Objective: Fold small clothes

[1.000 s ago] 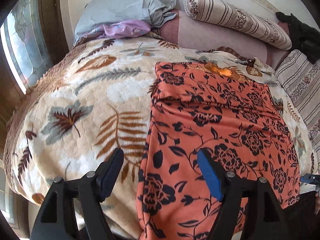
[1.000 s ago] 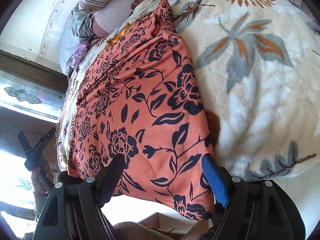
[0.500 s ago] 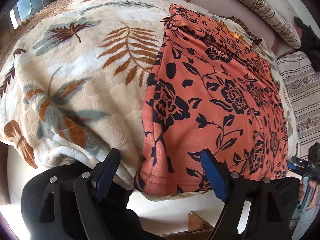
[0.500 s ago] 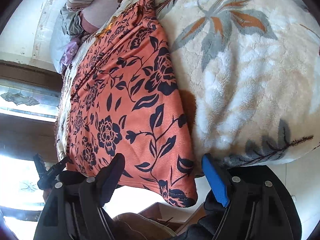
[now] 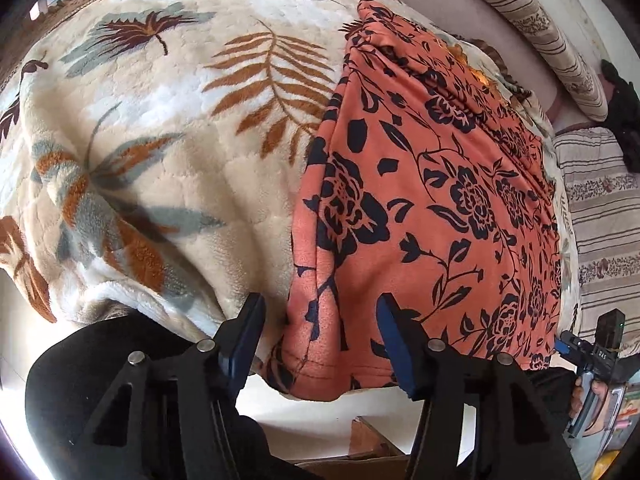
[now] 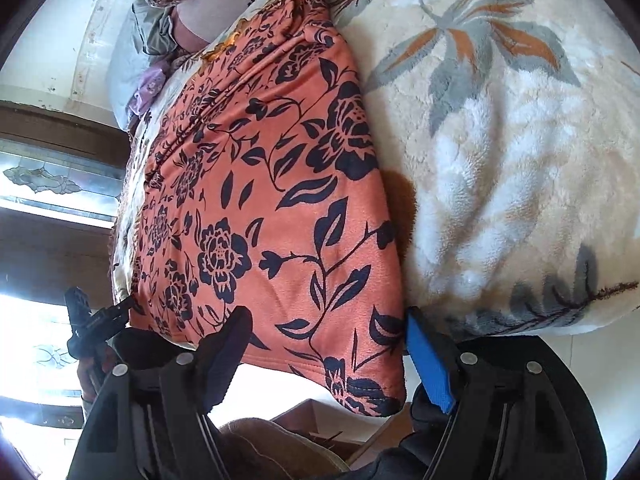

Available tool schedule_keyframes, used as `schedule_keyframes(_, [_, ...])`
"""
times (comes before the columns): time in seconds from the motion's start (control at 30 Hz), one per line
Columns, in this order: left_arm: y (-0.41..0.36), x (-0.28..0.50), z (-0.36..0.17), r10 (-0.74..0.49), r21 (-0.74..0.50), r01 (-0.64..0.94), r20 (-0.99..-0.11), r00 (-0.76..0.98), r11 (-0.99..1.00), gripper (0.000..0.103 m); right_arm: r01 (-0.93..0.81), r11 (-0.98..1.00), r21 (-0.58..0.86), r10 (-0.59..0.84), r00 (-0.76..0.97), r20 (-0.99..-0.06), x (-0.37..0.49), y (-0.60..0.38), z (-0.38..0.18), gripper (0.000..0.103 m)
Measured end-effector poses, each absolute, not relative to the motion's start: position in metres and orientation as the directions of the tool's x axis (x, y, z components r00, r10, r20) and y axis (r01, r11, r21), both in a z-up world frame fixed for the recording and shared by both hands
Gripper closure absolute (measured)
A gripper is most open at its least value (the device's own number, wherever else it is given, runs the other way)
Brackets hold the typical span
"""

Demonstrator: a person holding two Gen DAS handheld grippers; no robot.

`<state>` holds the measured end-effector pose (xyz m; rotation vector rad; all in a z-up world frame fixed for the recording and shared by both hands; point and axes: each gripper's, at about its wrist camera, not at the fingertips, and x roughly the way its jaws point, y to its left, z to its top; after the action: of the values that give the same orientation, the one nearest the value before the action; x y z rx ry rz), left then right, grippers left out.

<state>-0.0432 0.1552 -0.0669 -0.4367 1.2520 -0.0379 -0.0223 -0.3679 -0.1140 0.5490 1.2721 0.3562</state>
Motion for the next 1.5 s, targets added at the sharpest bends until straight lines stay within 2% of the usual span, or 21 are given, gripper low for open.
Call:
schedule_keyframes(0.07, [0.148, -0.044, -0.066, -0.261, -0.325, -0.164, -0.91, 0.323, 0.931, 0.047, 0.051, 0.824, 0.564, 0.536, 0.253, -0.805, -0.021, -0.367, -0.117, 0.04])
schedule_keyframes(0.1, [0.146, -0.044, -0.067, -0.268, -0.325, -0.142, -0.91, 0.317, 0.935, 0.074, 0.051, 0.83, 0.556, 0.53, 0.245, -0.812, -0.02, -0.365, -0.117, 0.042])
schedule_keyframes(0.13, [0.143, -0.043, -0.069, -0.26, -0.31, -0.129, -0.917, 0.301, 0.942, 0.095, 0.051, 0.835, 0.547, 0.522, 0.237, -0.819, -0.019, -0.364, -0.119, 0.045])
schedule_keyframes(0.2, [0.142, -0.043, -0.067, -0.251, -0.297, -0.11, -0.916, 0.314, 0.948, 0.095, 0.048, 0.85, 0.525, 0.503, 0.226, -0.834, -0.018, -0.362, -0.12, 0.053])
schedule_keyframes(0.27, [0.14, -0.045, -0.059, -0.251, -0.298, -0.091, -0.905, 0.345, 0.95, 0.096, 0.044, 0.855, 0.516, 0.494, 0.232, -0.838, -0.019, -0.361, -0.118, 0.078])
schedule_keyframes(0.33, [0.141, -0.047, -0.048, -0.27, -0.323, -0.081, -0.883, 0.384, 0.943, 0.096, 0.044, 0.838, 0.544, 0.517, 0.257, -0.816, -0.021, -0.365, -0.113, 0.089])
schedule_keyframes(0.4, [0.146, -0.045, -0.041, -0.276, -0.342, -0.093, -0.868, 0.412, 0.935, 0.095, 0.053, 0.82, 0.57, 0.538, 0.271, -0.798, -0.022, -0.37, -0.113, 0.089])
schedule_keyframes(0.47, [0.147, -0.039, -0.048, -0.276, -0.336, -0.097, -0.88, 0.386, 0.937, 0.093, 0.091, 0.834, 0.544, 0.511, 0.247, -0.823, -0.019, -0.371, -0.118, 0.084])
schedule_keyframes(0.5, [0.145, -0.038, -0.054, -0.266, -0.318, -0.098, -0.897, 0.353, 0.943, 0.085, 0.101, 0.839, 0.535, 0.505, 0.22, -0.834, -0.017, -0.369, -0.122, 0.081])
schedule_keyframes(0.53, [0.141, -0.037, -0.06, -0.242, -0.288, -0.101, -0.914, 0.325, 0.952, 0.07, 0.093, 0.837, 0.539, 0.514, 0.204, -0.833, -0.016, -0.367, -0.123, 0.064])
schedule_keyframes(0.57, [0.137, -0.038, -0.065, -0.217, -0.259, -0.097, -0.924, 0.314, 0.961, 0.061, 0.077, 0.833, 0.547, 0.524, 0.202, -0.827, -0.016, -0.365, -0.123, 0.042])
schedule_keyframes(0.6, [0.132, -0.038, -0.068, -0.196, -0.232, -0.081, -0.929, 0.314, 0.969, 0.049, 0.062, 0.833, 0.55, 0.529, 0.203, -0.824, -0.016, -0.362, -0.121, 0.034])
schedule_keyframes(0.67, [0.122, -0.039, -0.069, -0.179, -0.2, -0.033, -0.929, 0.323, 0.979, 0.052, 0.033, 0.849, 0.527, 0.512, 0.196, -0.836, -0.017, -0.357, -0.12, 0.036])
schedule_keyframes(0.7, [0.118, -0.038, -0.068, -0.176, -0.19, -0.012, -0.93, 0.324, 0.982, 0.088, 0.021, 0.857, 0.516, 0.504, 0.185, -0.844, -0.017, -0.354, -0.122, 0.045])
schedule_keyframes(0.73, [0.115, -0.037, -0.065, -0.169, -0.179, 0.0, -0.93, 0.326, 0.984, 0.096, 0.016, 0.87, 0.492, 0.483, 0.175, -0.858, -0.016, -0.352, -0.123, 0.081])
schedule_keyframes(0.77, [0.116, -0.036, -0.058, -0.184, -0.194, 0.005, -0.918, 0.352, 0.981, 0.096, 0.016, 0.871, 0.491, 0.481, 0.173, -0.859, -0.016, -0.352, -0.122, 0.096])
schedule_keyframes(0.93, [0.135, -0.029, -0.005, -0.283, -0.33, -0.01, -0.825, 0.49, 0.944, 0.096, 0.016, 0.752, 0.659, 0.621, 0.32, -0.716, -0.014, -0.375, -0.074, 0.096])
schedule_keyframes(1.0, [0.137, -0.02, -0.009, -0.277, -0.322, -0.017, -0.839, 0.468, 0.946, 0.096, 0.003, 0.76, 0.649, 0.611, 0.337, -0.716, -0.006, -0.378, -0.066, 0.096])
schedule_keyframes(1.13, [0.138, -0.014, -0.064, -0.251, -0.278, -0.062, -0.926, 0.282, 0.958, 0.096, 0.074, 0.777, 0.625, 0.603, 0.198, -0.773, 0.005, -0.369, -0.114, 0.096])
schedule_keyframes(1.23, [0.129, -0.002, -0.058, -0.239, -0.25, -0.006, -0.931, 0.275, 0.968, 0.096, 0.075, 0.761, 0.645, 0.628, 0.168, -0.76, 0.013, -0.363, -0.12, 0.096])
schedule_keyframes(1.5, [0.15, 0.138, 0.076, -0.392, -0.44, 0.074, -0.697, 0.6, 0.895, 0.096, -0.05, 0.67, 0.741, 0.655, 0.51, -0.558, 0.149, -0.387, 0.004, 0.096])
